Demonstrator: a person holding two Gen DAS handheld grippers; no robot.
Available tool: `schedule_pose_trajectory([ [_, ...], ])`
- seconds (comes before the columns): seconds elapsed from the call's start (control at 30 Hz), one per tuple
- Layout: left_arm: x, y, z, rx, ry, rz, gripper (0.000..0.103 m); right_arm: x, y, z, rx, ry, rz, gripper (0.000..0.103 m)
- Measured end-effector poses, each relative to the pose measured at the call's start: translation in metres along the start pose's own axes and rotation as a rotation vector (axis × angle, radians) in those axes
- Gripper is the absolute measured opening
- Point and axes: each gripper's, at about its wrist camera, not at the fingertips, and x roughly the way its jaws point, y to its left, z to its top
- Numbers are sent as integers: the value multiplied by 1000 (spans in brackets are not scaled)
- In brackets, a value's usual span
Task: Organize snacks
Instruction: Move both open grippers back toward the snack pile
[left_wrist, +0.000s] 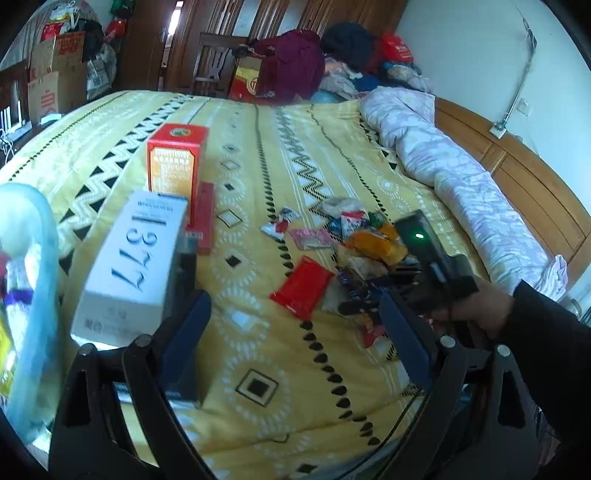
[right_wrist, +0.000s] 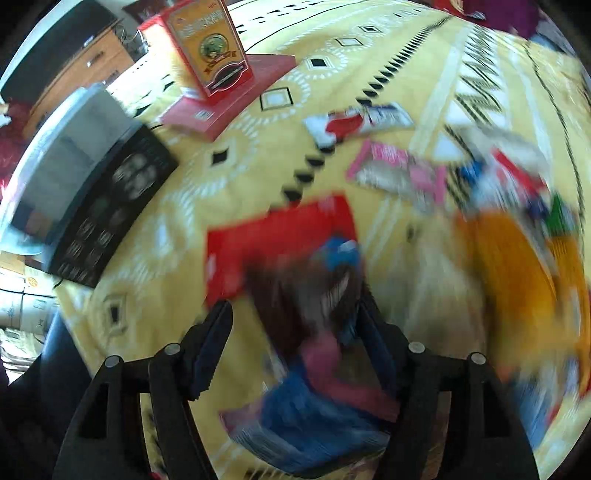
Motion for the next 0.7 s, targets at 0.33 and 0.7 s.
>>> schedule_pose_trajectory([
  [0.33, 29, -26, -27, 13, 115, -26, 94, -120, -29, -112, 230, -392, -153, 77],
  [0.7, 35, -47, -36, 20, 135, -3, 94, -42, 14, -150, 450, -416, 49, 77],
])
